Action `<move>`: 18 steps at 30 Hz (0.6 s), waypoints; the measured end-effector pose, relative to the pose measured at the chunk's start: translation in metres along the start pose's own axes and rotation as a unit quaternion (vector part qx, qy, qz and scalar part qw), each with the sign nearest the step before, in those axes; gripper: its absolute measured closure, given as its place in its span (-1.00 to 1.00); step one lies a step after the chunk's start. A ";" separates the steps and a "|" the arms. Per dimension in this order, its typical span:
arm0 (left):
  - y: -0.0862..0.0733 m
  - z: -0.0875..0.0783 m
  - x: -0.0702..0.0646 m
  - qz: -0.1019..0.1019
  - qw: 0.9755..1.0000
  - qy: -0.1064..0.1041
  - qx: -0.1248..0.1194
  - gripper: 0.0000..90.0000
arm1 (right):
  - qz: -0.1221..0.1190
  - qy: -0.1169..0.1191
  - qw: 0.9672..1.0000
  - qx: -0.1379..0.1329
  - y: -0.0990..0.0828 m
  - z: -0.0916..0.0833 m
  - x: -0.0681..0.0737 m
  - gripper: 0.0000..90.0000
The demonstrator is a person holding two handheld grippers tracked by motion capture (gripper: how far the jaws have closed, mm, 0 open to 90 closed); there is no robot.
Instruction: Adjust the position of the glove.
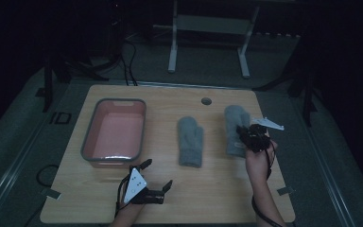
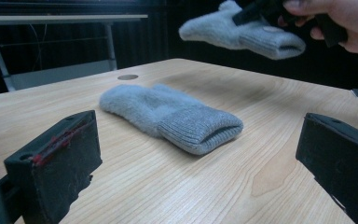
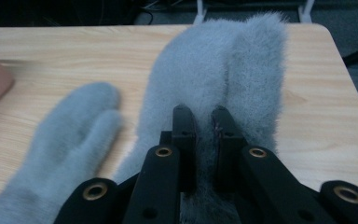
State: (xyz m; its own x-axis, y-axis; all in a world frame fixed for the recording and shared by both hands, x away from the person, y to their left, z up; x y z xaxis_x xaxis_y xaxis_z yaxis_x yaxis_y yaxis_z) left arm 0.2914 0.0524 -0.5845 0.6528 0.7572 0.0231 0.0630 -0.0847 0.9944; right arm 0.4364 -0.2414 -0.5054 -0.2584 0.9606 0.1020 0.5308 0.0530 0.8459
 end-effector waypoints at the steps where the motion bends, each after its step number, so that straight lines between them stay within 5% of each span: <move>1: 0.000 0.000 0.000 0.000 1.000 0.000 0.000 -1.00 | -0.001 0.003 1.000 -0.001 0.002 -0.001 0.005 0.84; 18: 0.000 0.000 -0.001 0.002 1.000 -0.001 0.000 -1.00 | 0.017 0.055 0.998 0.009 0.008 0.025 0.105 0.84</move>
State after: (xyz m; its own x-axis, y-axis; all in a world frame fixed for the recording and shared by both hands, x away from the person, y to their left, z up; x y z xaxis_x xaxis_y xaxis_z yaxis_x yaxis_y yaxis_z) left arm 0.2909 0.0521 -0.5845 0.6540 0.7560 0.0262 0.0606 -0.0870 0.9944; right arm 0.4331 -0.1334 -0.5012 -0.3267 0.9261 0.1889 0.5547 0.0260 0.8316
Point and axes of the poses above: each handheld gripper's, and its own axes: z roughly forward along the jaws, y roughly out of its top, x roughly to its left, the point moved 8 cm from there along z, roughly forward along the jaws, and after that the axes turned 1 degree about y, right-handed, at the moved point
